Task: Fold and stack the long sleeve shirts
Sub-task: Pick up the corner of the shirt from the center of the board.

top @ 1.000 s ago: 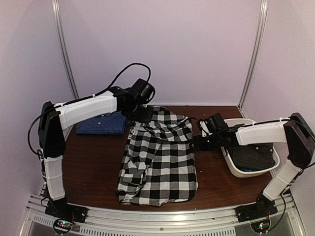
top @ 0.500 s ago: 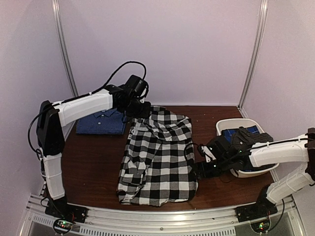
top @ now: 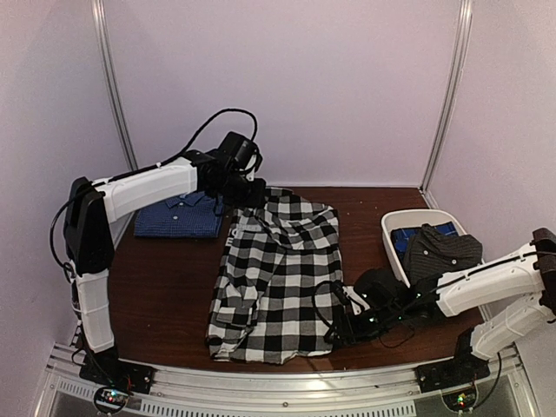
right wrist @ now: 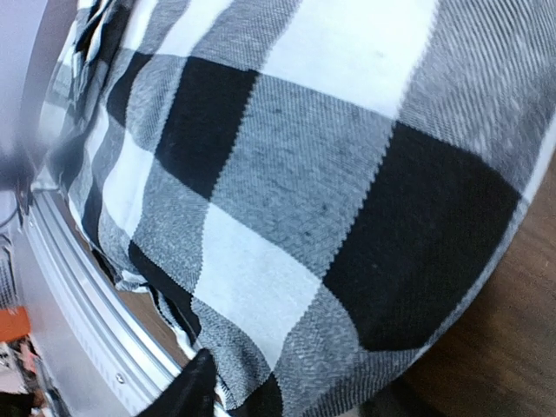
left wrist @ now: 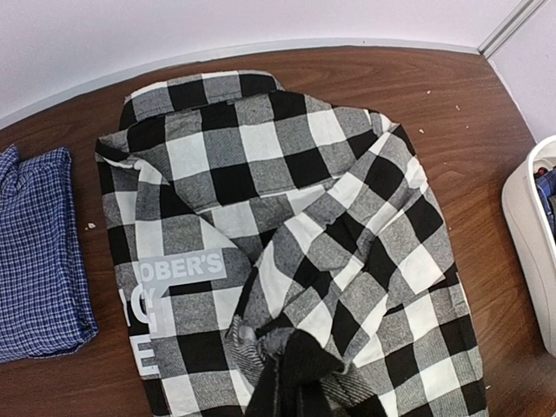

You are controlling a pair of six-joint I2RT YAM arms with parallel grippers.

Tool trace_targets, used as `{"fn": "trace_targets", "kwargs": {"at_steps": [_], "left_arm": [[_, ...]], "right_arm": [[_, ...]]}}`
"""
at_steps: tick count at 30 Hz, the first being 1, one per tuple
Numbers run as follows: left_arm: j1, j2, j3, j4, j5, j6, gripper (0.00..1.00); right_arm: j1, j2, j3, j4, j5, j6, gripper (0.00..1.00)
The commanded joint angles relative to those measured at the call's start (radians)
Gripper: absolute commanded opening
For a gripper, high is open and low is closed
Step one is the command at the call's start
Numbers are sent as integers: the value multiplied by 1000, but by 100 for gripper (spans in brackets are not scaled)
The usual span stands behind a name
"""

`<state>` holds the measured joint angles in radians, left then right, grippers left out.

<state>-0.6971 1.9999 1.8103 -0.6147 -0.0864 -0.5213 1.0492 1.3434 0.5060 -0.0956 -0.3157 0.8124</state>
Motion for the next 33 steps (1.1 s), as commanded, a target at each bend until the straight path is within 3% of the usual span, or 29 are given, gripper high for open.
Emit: {"fn": "trace_targets", "kwargs": {"at_steps": [1, 5, 9, 13, 18, 19, 23, 29, 33], "left_arm": [[14, -4, 0, 56, 26, 13, 0], [24, -6, 5, 61, 36, 10, 0], [37, -7, 7, 73, 52, 14, 0], [50, -8, 3, 74, 59, 14, 0], [60, -8, -13, 90, 79, 20, 0], [60, -9, -15, 91, 82, 20, 0], [63, -8, -16, 93, 85, 23, 0], [66, -10, -6, 93, 86, 26, 0], [65, -12, 10, 101, 115, 33, 0]], "right_arm": [[9, 14, 53, -35, -3, 22, 43], [7, 6, 181, -247, 4, 10, 15], [8, -26, 271, -411, -25, 26, 5], [8, -30, 315, -527, -44, 31, 15], [7, -80, 323, -587, -18, 41, 57], [6, -83, 307, -595, -14, 43, 61], [6, -105, 212, -531, 4, 72, 62], [0, -103, 129, -435, 64, 115, 50], [-5, -78, 110, -337, 100, 123, 48]]}}
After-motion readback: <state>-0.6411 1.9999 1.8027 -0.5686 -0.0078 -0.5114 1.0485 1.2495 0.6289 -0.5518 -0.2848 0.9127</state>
